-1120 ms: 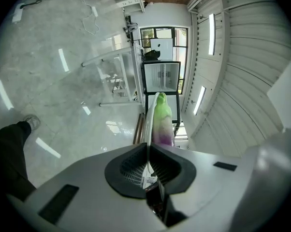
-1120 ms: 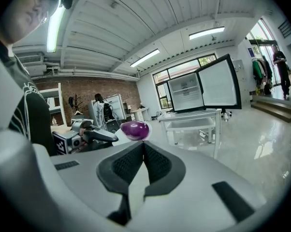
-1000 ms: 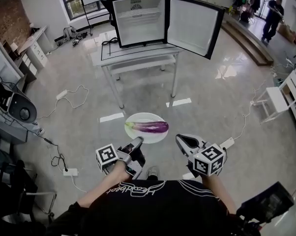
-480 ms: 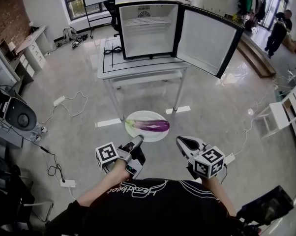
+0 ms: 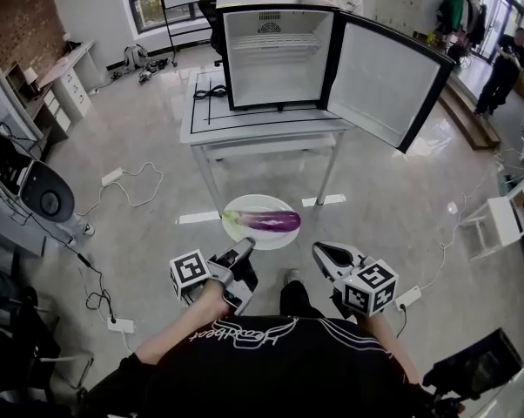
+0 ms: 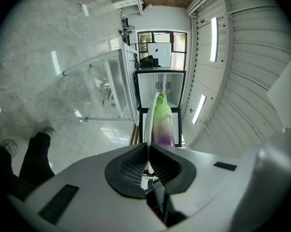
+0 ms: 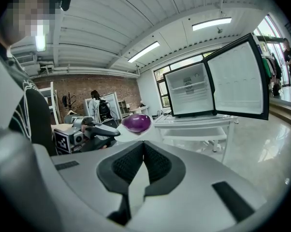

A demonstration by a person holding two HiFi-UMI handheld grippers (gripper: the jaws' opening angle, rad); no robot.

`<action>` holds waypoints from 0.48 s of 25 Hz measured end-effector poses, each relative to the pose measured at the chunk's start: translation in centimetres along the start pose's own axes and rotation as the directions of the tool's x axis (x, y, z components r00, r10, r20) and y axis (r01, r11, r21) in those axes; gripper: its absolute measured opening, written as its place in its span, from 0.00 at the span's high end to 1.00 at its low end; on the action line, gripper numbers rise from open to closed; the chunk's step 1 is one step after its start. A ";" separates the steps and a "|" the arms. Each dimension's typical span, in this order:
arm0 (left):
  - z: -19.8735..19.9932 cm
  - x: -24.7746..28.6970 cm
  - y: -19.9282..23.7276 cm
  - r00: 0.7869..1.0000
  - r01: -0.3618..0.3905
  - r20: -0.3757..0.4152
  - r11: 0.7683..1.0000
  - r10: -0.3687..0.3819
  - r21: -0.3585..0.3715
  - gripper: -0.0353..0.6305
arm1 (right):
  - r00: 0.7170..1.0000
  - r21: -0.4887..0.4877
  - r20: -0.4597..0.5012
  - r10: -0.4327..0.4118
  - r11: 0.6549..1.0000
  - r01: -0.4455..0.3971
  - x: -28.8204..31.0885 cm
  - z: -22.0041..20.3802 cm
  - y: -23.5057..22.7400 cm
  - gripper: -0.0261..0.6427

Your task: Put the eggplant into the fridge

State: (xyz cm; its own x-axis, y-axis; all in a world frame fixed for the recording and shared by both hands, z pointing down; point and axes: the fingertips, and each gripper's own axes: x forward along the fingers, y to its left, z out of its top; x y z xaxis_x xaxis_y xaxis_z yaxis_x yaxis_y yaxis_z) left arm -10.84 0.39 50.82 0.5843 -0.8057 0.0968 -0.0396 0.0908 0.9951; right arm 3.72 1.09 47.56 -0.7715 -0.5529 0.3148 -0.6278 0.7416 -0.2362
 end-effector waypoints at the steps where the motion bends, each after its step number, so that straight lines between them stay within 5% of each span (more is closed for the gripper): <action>1: 0.3 0.4 0.1 1.000 -0.002 0.003 1.000 0.002 -0.006 0.91 | 1.000 0.002 -0.003 0.005 1.000 -0.005 0.5 0.1 -0.4 0.95; 12: 5.7 8.6 0.5 0.999 -0.026 0.048 0.999 0.027 -0.019 0.91 | 0.999 0.014 -0.011 0.051 0.999 -0.051 7.1 2.8 -9.2 0.95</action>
State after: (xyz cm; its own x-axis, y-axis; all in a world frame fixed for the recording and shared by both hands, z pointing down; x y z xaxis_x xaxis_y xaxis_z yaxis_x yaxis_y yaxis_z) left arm -10.48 -9.81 52.30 0.5436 -0.8301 0.1241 -0.0395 0.1223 0.9917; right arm 3.71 -10.72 49.38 -0.8012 -0.5101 0.3127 -0.5893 0.7633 -0.2648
